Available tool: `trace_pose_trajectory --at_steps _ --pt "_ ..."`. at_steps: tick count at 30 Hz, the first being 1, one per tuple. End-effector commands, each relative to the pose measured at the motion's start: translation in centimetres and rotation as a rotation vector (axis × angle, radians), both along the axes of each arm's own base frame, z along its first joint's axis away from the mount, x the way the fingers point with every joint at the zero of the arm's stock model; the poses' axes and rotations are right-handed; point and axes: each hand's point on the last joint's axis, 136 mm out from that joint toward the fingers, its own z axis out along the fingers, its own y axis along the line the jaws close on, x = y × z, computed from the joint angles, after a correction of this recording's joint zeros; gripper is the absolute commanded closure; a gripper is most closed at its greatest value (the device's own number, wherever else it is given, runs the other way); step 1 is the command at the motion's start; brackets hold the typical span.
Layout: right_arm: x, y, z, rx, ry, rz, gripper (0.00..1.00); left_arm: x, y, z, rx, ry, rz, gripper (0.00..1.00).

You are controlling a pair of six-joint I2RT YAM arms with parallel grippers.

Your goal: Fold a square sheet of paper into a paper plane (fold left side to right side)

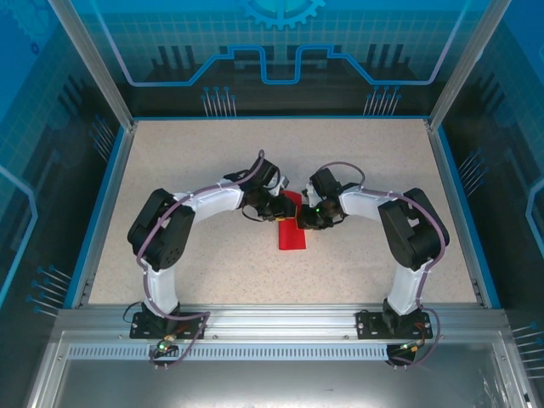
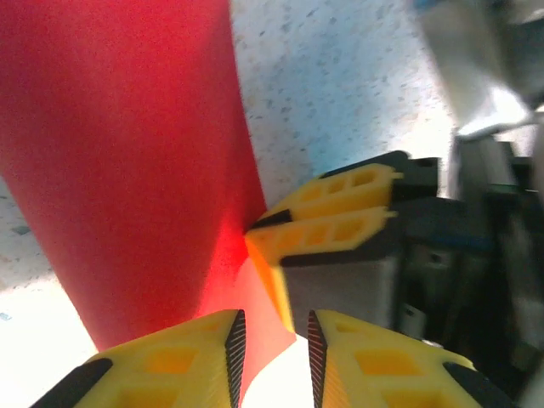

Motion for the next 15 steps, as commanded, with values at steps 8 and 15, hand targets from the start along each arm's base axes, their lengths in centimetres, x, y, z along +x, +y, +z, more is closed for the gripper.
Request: trace_pose_trajectory --at_steps 8,15 --pt "-3.0 -2.6 -3.4 -0.170 0.119 0.032 0.84 -0.8 2.7 -5.5 0.116 0.068 0.008 0.75" --pt "-3.4 -3.0 -3.6 -0.186 0.131 0.035 0.84 -0.8 5.2 -6.8 0.140 0.086 0.038 0.76"
